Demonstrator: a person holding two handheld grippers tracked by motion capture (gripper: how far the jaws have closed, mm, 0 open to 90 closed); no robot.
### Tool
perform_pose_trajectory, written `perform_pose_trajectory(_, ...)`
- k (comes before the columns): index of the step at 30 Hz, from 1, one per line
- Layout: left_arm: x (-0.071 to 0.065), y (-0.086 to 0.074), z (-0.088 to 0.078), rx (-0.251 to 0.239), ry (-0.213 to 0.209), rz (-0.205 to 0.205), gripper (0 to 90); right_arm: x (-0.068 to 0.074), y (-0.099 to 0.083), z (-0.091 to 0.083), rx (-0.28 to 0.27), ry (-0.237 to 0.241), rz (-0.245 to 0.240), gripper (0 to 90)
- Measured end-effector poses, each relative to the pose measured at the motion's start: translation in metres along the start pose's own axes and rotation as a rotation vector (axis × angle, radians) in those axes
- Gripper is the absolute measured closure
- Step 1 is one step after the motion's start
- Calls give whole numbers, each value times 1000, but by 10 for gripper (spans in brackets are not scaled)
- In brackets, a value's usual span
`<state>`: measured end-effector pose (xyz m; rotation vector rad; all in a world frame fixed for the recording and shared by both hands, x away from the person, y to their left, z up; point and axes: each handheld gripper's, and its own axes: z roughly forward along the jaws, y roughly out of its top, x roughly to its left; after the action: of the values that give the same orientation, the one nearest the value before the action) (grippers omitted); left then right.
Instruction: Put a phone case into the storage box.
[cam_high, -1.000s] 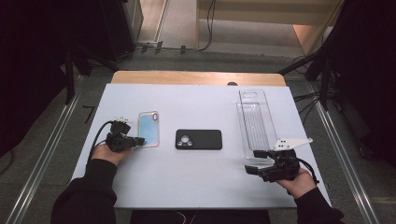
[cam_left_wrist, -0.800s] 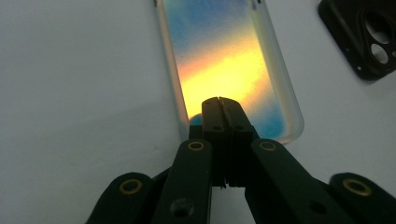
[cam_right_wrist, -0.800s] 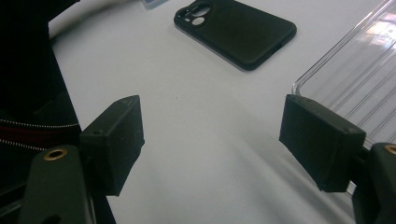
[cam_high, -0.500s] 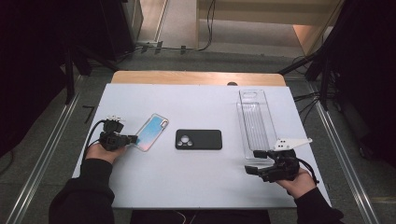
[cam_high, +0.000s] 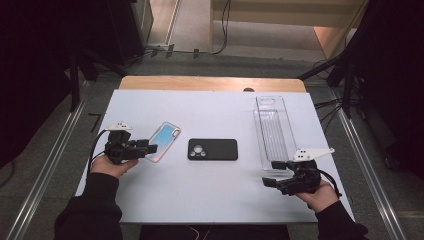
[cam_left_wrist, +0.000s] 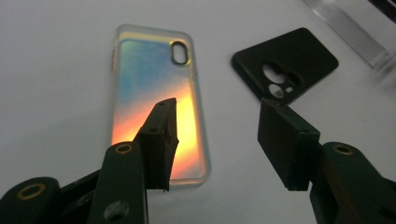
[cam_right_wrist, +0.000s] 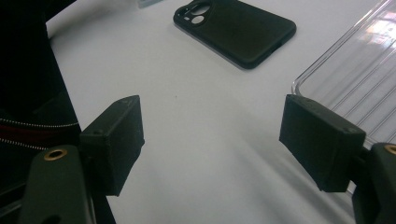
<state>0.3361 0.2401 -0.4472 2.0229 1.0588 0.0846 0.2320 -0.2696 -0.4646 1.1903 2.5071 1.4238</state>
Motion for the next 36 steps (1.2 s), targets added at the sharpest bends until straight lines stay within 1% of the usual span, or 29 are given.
perform_pose_trajectory(1, -3, 0, 0, 1, -15, 7, 454, 0, 0, 0, 1, 0, 0, 198)
perform_pose_trajectory(2, -6, -1, 0, 2, -28, 6, 436, 0, 0, 0, 1, 0, -1, 198)
perform_pose_trajectory(6, -18, -4, 2, 29, -52, 31, 388, 0, 0, 0, 1, -2, -4, 198)
perform_pose_trajectory(11, -29, -9, 0, 26, -101, 15, 364, 0, 0, 0, 2, -4, -7, 198)
perform_pose_trajectory(12, -30, -10, 0, 23, -116, 14, 364, 0, 0, 0, 2, -4, -7, 198)
perform_pose_trajectory(14, -35, -12, 0, 29, -126, 20, 363, 0, 0, 0, 2, -5, -7, 198)
perform_pose_trajectory(16, -39, -14, -1, 34, -130, 25, 334, 0, 0, 0, 3, -4, -8, 198)
perform_pose_trajectory(19, -46, -19, -2, 42, -135, 41, 333, 0, 0, 0, 2, -6, -11, 198)
perform_pose_trajectory(21, -51, -22, -2, 50, -139, 43, 316, 0, 0, 0, 0, -7, -13, 198)
perform_pose_trajectory(24, -56, -27, -3, 62, -153, 49, 315, 0, -1, 0, -1, -9, -16, 198)
perform_pose_trajectory(27, -62, -32, -4, 85, -143, 74, 314, 0, -1, 0, 1, -11, -17, 198)
perform_pose_trajectory(30, -63, -34, -4, 96, -144, 79, 314, 0, 0, 0, 0, -12, -16, 198)
perform_pose_trajectory(32, -63, -34, -3, 98, -143, 75, 314, 0, 0, 1, 1, -13, -14, 198)
perform_pose_trajectory(36, -62, -33, -4, 94, -146, 72, 314, 1, -1, 1, 3, -12, -13, 198)
